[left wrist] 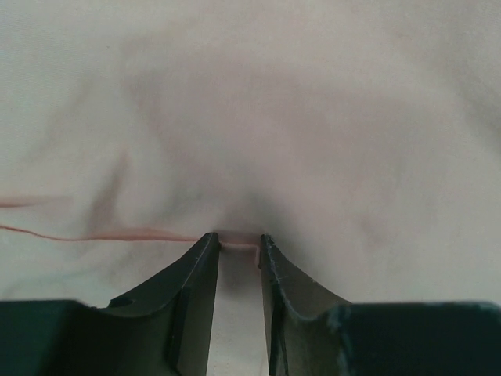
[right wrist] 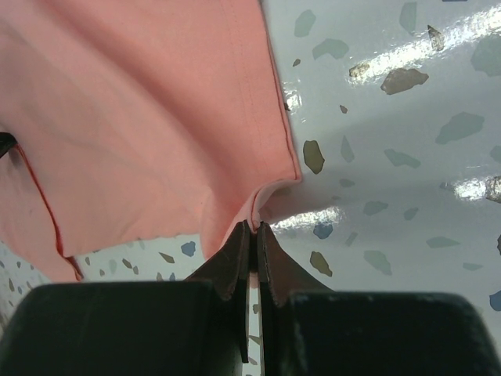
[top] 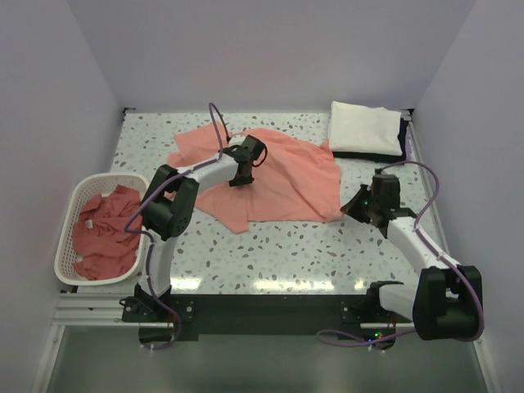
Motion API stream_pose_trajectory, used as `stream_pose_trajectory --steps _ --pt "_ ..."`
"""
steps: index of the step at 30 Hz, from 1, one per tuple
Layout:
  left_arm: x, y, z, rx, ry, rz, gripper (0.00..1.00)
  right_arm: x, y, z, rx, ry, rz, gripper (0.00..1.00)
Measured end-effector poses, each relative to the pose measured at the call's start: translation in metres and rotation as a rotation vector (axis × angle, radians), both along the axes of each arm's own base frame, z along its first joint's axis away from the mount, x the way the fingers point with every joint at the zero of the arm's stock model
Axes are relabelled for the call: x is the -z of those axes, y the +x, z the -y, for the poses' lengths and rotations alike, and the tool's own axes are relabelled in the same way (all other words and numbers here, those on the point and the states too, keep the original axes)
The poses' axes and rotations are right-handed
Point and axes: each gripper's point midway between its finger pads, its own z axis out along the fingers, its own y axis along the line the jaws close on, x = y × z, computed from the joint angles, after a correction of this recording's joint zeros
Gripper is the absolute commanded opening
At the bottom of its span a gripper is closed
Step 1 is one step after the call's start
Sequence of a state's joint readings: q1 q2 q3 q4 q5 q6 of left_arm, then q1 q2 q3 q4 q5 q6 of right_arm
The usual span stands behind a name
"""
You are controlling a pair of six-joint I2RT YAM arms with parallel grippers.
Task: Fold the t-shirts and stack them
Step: Flatten the tshirt out
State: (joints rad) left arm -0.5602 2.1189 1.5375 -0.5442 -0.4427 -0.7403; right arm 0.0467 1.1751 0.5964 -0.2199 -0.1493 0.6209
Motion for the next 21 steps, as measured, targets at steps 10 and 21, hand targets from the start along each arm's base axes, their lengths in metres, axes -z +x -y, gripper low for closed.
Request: stream_pose_trajectory --steps 10,21 --pt "-0.001 -0.002 -0.001 -0.003 0.010 0.000 0.03 0.000 0.000 0.000 0.000 -0.001 -0.001 0.00" --pt "-0.044 -0.032 -0.022 -0.011 -0.012 0.044 0.03 0.000 -0.001 0.000 0.000 -0.001 -0.003 0.00"
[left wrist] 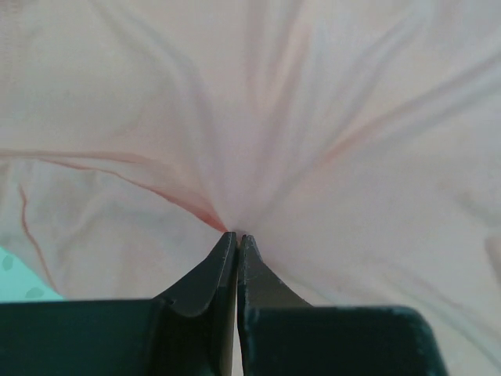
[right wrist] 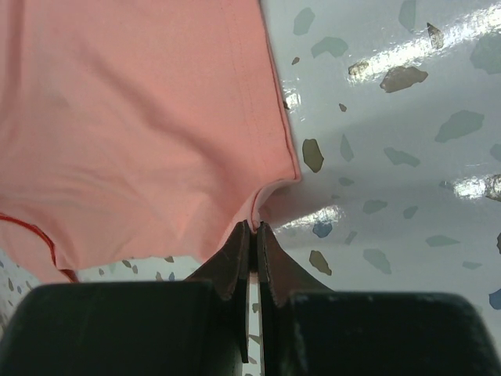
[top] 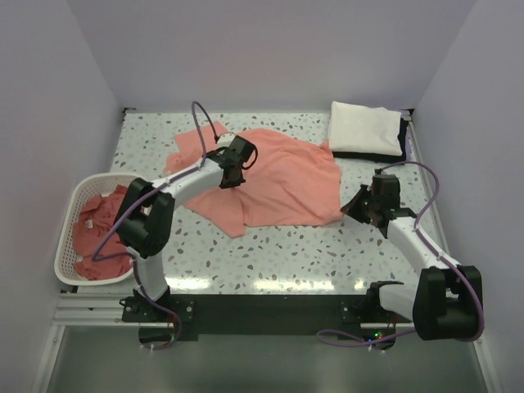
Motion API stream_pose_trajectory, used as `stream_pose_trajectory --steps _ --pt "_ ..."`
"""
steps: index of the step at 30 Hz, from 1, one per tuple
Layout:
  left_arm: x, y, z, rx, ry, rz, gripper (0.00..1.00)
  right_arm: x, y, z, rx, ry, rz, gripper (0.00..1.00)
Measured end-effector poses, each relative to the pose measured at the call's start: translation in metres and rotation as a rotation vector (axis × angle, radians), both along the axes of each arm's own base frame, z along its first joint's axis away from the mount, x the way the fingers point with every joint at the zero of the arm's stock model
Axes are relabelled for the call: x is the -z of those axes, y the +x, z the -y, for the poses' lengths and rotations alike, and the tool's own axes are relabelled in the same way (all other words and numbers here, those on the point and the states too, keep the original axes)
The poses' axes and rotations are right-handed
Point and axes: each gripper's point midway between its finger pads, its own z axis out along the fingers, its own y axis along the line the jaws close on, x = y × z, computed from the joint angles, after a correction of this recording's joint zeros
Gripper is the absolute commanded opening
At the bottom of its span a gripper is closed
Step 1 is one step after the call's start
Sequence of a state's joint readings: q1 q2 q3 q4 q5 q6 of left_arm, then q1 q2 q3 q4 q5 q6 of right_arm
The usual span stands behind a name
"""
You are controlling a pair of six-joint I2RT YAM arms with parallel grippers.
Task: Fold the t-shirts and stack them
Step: Flatten the tshirt out
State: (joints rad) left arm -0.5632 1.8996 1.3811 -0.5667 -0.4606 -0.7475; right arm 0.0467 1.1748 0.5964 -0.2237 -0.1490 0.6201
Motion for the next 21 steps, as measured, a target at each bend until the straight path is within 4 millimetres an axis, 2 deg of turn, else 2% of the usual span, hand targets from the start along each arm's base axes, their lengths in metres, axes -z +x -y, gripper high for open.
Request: stream_pose_trajectory --steps 4,7,8,11,14,21 --pt "-0.025 -0.017 -0.012 -0.005 -0.026 0.038 0.05 0.000 0.000 0.000 0.001 0.000 0.000 0.00" --pt "-0.031 -0.033 -0.023 -0.008 -0.045 0.050 0.07 0.000 0.000 0.000 0.000 0.000 -0.001 0.00" --pt "-0.030 -0.039 -0.028 -0.011 -0.049 0.049 0.11 0.000 0.000 0.000 0.000 0.000 -0.001 0.00" --pt "-0.023 -0.055 -0.042 -0.025 -0.060 0.029 0.13 0.000 0.000 0.000 0.000 0.000 -0.002 0.00" --pt "-0.014 -0.061 -0.050 -0.035 -0.060 0.008 0.18 0.001 -0.001 0.000 0.002 -0.002 -0.005 0.00" --pt "-0.011 -0.059 -0.043 -0.018 -0.103 0.012 0.17 0.004 -0.005 0.007 0.015 -0.032 -0.029 0.00"
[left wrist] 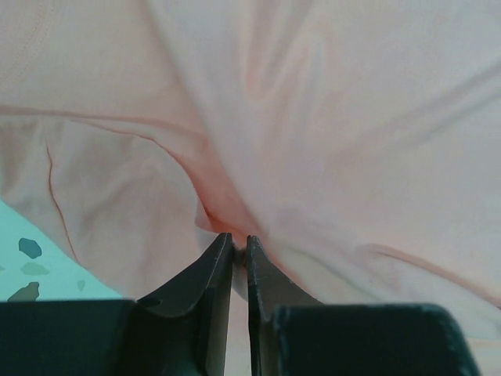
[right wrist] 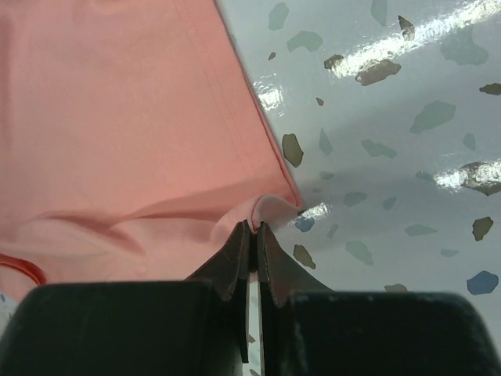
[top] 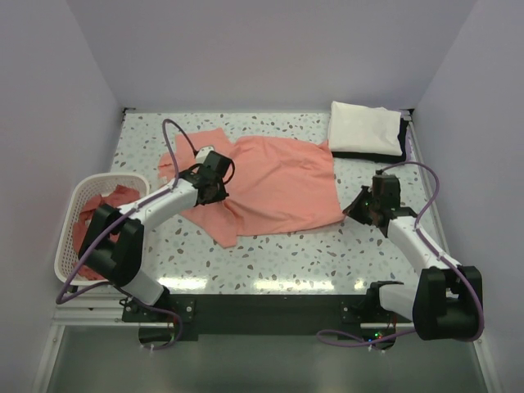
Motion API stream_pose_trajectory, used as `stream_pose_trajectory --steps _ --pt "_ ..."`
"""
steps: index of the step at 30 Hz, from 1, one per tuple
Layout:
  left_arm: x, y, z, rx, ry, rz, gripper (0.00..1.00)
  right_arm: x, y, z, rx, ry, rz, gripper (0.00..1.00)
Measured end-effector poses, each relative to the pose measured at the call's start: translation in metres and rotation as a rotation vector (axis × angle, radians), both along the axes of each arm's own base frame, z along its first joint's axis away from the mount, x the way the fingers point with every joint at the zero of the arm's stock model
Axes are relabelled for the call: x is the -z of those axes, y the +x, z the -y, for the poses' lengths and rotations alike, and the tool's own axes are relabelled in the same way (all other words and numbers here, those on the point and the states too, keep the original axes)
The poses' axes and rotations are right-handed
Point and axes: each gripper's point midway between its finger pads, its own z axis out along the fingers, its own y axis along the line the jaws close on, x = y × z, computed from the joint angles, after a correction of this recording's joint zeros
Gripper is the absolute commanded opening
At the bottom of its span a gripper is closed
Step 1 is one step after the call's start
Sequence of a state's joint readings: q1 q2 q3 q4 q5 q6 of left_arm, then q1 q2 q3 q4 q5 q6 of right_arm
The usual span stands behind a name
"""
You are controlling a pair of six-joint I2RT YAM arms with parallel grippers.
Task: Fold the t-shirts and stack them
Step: Flatten the tshirt out
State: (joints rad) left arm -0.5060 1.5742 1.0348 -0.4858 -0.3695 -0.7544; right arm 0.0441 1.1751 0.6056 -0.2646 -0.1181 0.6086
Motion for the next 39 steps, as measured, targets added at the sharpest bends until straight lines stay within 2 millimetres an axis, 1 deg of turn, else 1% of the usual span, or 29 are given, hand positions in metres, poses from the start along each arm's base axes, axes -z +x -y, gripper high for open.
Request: stream_pose_trajectory --steps 3,4,7,8,11,13,16,18,21,23,25,26,28,30,31,32,36,37,39 --pt "-0.001 0.002 0.003 0.012 -0.011 0.007 0.14 0.002 -0.002 0.003 0.006 -0.011 -0.010 0.00" --pt "-0.001 0.002 0.004 0.014 -0.014 0.006 0.10 0.002 -0.002 0.005 0.011 -0.017 -0.013 0.00" --pt "0.000 -0.001 0.002 0.016 -0.016 0.002 0.06 0.003 -0.003 0.012 0.028 -0.032 -0.023 0.00" --pt "0.000 -0.005 0.000 0.016 -0.016 -0.002 0.02 0.003 -0.003 0.014 0.032 -0.037 -0.025 0.00" --pt "-0.007 -0.020 -0.013 -0.001 -0.026 0.002 0.00 0.001 -0.002 0.023 0.059 -0.041 -0.027 0.00" --pt "-0.019 -0.033 -0.026 -0.023 -0.044 0.025 0.00 0.001 -0.002 0.029 0.078 -0.041 -0.033 0.00" --pt "-0.038 -0.059 -0.046 -0.070 -0.095 0.084 0.00 0.003 -0.004 0.031 0.084 -0.040 -0.042 0.00" --pt "-0.044 -0.077 -0.054 -0.100 -0.130 0.104 0.00 0.003 -0.005 0.030 0.083 -0.039 -0.046 0.00" --pt "-0.036 -0.108 -0.063 -0.152 -0.185 0.088 0.00 0.004 -0.007 0.031 0.085 -0.039 -0.055 0.00" --pt "-0.027 -0.128 -0.067 -0.188 -0.226 0.065 0.00 0.005 -0.008 0.031 0.087 -0.039 -0.061 0.00" --pt "-0.023 -0.146 -0.069 -0.223 -0.285 0.054 0.00 0.005 -0.009 0.032 0.090 -0.038 -0.063 0.00" --pt "-0.022 -0.152 -0.069 -0.236 -0.310 0.053 0.00 0.004 -0.009 0.032 0.090 -0.038 -0.063 0.00" --pt "-0.028 -0.163 -0.067 -0.263 -0.385 0.080 0.00 0.003 -0.010 0.031 0.088 -0.036 -0.061 0.00" --pt "-0.038 -0.169 -0.067 -0.281 -0.455 0.119 0.06 0.001 -0.012 0.031 0.088 -0.035 -0.058 0.00" --pt "-0.043 -0.172 -0.066 -0.287 -0.484 0.138 0.11 0.000 -0.012 0.031 0.088 -0.035 -0.058 0.00" --pt "-0.046 -0.174 -0.066 -0.289 -0.506 0.150 0.15 0.000 -0.013 0.031 0.088 -0.035 -0.058 0.00" --pt "-0.046 -0.183 -0.066 -0.297 -0.525 0.131 0.29 -0.001 -0.016 0.031 0.091 -0.034 -0.062 0.00" --pt "-0.046 -0.185 -0.067 -0.299 -0.519 0.123 0.35 -0.001 -0.016 0.032 0.092 -0.034 -0.064 0.00" --pt "-0.050 -0.188 -0.069 -0.299 -0.510 0.116 0.38 -0.001 -0.017 0.032 0.094 -0.034 -0.066 0.00"
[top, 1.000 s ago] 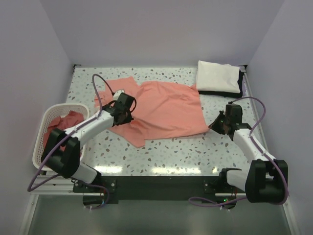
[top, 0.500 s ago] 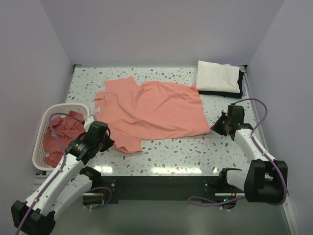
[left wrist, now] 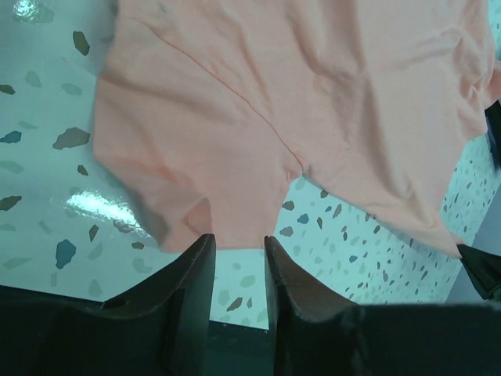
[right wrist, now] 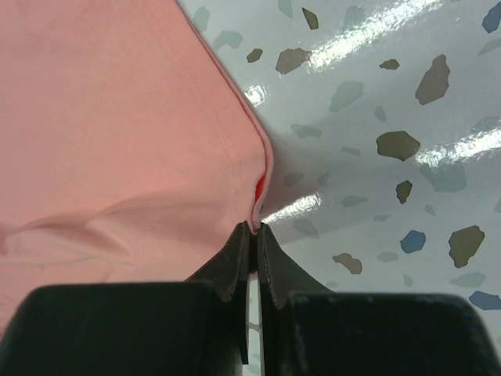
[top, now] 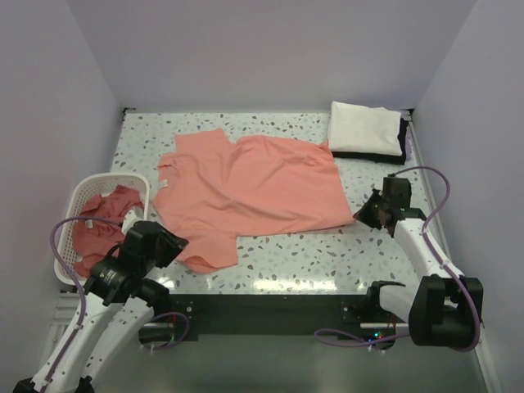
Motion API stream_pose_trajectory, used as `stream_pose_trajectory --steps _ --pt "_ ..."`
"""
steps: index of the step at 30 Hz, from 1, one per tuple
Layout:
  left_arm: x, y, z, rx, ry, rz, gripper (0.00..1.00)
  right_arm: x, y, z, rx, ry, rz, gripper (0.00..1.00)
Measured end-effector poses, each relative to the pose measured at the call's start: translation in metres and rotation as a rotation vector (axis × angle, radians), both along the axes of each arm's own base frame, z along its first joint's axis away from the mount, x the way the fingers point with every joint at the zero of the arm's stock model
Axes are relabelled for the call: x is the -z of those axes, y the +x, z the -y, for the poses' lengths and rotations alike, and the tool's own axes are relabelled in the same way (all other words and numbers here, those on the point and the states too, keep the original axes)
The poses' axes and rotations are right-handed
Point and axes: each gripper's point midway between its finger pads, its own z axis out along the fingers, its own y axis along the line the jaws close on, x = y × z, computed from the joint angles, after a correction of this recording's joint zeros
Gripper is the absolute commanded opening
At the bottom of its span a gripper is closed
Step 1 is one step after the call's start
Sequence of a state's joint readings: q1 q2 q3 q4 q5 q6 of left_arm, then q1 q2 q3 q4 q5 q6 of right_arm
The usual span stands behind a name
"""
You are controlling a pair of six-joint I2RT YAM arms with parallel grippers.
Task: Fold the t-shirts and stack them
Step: Flatten the tshirt out
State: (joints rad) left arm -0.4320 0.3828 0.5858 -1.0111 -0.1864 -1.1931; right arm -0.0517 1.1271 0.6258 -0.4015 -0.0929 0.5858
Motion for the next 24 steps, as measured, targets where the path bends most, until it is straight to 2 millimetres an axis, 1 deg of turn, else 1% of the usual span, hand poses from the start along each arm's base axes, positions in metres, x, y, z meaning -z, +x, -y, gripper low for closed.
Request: stream_pose_trajectory --steps 3,5,9,11,14,17,20,24 --pt "-0.014 0.001 -0.002 -0.005 0.005 0.016 0.41 -0.001 0.000 0.000 0.000 0.000 0.001 0.00" --pt "-0.021 0.004 -0.004 -0.016 0.017 0.029 0.43 -0.001 0.000 0.000 0.001 0.001 0.003 0.00" --pt "-0.024 0.013 -0.013 -0.058 0.084 0.004 0.44 -0.003 0.002 0.000 0.001 0.002 0.008 0.00" --pt "-0.023 0.023 -0.018 -0.074 0.146 -0.027 0.45 -0.005 0.003 0.001 0.003 0.002 0.013 0.00" --pt "-0.016 0.034 -0.025 -0.098 0.240 -0.088 0.45 -0.006 0.004 0.006 0.021 0.001 0.014 0.00" --pt "-0.002 0.045 -0.033 -0.116 0.352 -0.168 0.45 -0.006 0.004 0.012 0.042 0.002 0.014 0.00" --pt "0.013 0.049 -0.041 -0.133 0.441 -0.239 0.45 -0.006 0.005 0.015 0.054 0.002 0.017 0.00" --pt "0.025 0.055 -0.047 -0.147 0.506 -0.281 0.48 -0.004 0.008 0.015 0.053 0.010 0.020 0.00"
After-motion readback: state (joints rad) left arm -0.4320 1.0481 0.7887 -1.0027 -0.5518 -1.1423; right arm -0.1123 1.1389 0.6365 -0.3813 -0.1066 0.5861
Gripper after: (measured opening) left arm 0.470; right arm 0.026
